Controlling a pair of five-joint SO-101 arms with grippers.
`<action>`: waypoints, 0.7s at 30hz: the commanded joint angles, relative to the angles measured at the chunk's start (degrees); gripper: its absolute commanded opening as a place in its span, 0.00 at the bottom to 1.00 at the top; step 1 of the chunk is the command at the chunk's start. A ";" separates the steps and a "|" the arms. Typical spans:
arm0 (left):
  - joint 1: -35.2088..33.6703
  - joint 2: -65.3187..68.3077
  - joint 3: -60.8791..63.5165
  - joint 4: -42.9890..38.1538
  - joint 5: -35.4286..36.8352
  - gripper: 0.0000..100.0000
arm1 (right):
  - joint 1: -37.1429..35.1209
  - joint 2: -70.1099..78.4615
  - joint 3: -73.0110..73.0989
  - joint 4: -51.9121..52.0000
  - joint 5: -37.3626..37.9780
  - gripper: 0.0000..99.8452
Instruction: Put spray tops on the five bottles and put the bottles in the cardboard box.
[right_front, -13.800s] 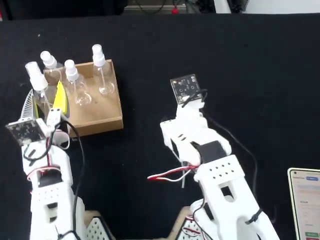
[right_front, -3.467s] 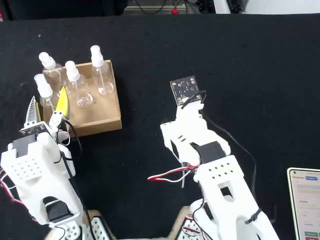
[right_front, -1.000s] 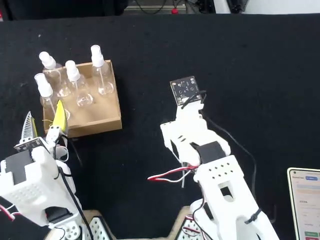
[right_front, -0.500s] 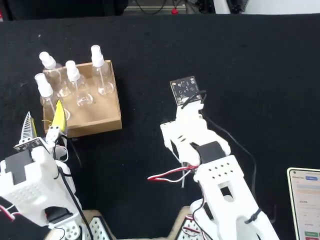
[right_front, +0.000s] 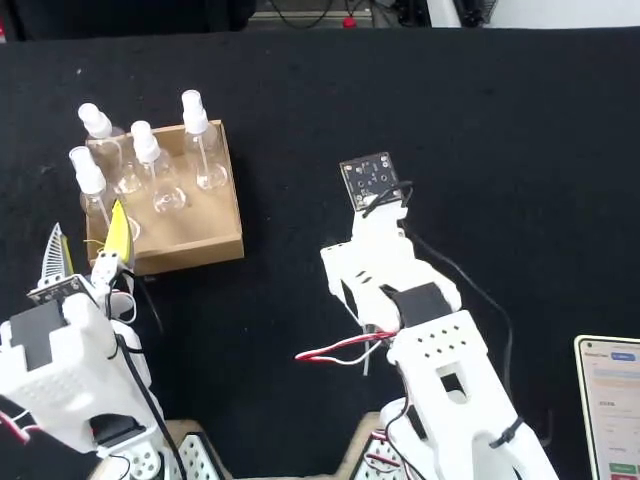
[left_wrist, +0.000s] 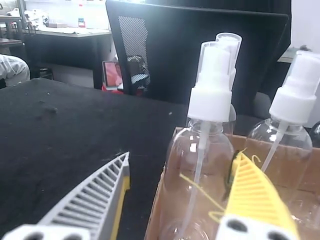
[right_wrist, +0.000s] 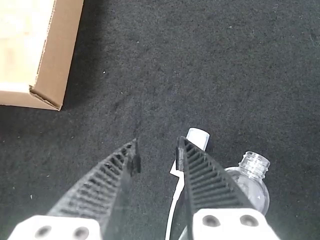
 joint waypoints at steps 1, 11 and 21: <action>-0.48 -6.77 3.03 -1.05 0.00 0.30 | -0.35 -0.75 -0.66 -1.41 0.26 0.13; -0.31 -15.38 2.86 -0.70 -6.33 0.30 | -0.35 -0.75 -0.57 -1.41 0.26 0.13; -0.48 -16.00 2.86 -1.05 -6.42 0.30 | -0.35 -0.75 -0.57 -1.41 0.26 0.13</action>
